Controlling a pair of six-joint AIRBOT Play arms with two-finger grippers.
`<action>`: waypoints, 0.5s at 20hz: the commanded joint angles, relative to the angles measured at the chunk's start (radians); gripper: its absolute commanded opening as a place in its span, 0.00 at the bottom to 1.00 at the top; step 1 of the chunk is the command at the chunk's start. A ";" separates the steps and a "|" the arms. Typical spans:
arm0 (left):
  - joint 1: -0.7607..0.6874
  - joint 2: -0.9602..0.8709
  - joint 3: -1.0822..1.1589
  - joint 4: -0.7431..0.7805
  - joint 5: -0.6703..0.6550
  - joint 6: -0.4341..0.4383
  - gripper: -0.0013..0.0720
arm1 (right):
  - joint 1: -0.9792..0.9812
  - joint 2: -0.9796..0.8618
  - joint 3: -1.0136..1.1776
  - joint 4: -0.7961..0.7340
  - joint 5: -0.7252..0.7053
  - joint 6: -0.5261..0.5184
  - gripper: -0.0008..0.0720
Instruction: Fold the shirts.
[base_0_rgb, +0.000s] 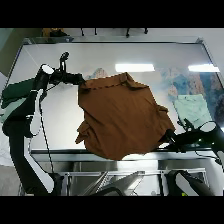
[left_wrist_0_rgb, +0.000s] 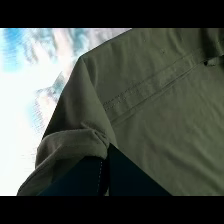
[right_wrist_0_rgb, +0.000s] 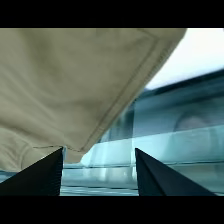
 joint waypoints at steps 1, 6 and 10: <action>0.000 -0.001 0.001 0.001 0.001 0.001 0.04 | 0.000 0.019 -0.083 0.020 -0.085 -0.005 0.70; 0.001 -0.001 0.001 0.001 0.008 0.001 0.04 | 0.000 -0.093 -0.100 0.161 -0.214 -0.179 0.70; 0.002 0.000 0.001 0.001 0.007 0.001 0.04 | -0.001 -0.234 -0.099 0.431 -0.254 -0.455 0.22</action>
